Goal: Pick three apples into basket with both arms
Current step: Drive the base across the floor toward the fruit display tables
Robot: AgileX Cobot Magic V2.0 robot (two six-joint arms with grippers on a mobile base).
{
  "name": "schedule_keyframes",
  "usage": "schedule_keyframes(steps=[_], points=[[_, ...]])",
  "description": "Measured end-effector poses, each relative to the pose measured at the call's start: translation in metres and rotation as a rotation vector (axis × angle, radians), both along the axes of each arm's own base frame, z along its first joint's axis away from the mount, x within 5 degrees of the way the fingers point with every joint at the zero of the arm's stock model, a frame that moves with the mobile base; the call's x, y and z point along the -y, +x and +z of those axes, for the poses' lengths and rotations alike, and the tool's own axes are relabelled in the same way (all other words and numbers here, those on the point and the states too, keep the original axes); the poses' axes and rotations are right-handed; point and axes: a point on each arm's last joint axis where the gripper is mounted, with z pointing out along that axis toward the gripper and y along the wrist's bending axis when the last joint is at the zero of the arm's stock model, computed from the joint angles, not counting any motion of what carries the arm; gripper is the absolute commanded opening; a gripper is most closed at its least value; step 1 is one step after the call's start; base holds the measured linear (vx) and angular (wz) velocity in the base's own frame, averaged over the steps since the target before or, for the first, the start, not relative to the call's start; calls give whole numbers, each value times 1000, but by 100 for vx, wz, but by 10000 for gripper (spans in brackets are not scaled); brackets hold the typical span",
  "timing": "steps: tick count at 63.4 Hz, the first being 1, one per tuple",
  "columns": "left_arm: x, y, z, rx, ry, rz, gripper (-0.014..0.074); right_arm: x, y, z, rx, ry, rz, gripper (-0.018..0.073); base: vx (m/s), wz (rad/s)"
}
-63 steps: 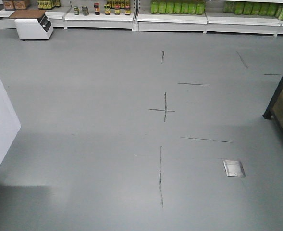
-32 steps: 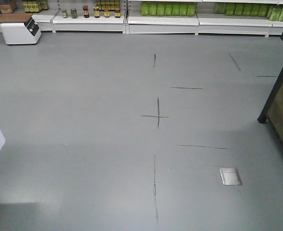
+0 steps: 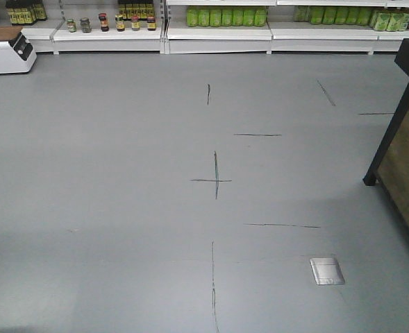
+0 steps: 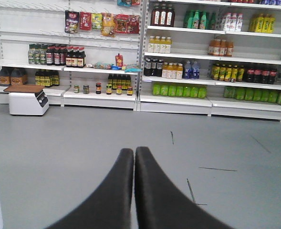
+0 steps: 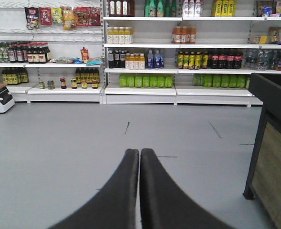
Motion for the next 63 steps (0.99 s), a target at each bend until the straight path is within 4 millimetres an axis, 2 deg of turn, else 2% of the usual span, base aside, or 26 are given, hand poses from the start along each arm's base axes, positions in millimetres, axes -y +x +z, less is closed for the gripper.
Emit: schedule_keyframes(steps=[63], points=[[0,0,0,0,0,0,-6,0,0,0,0,0,0,-5,19,-15]])
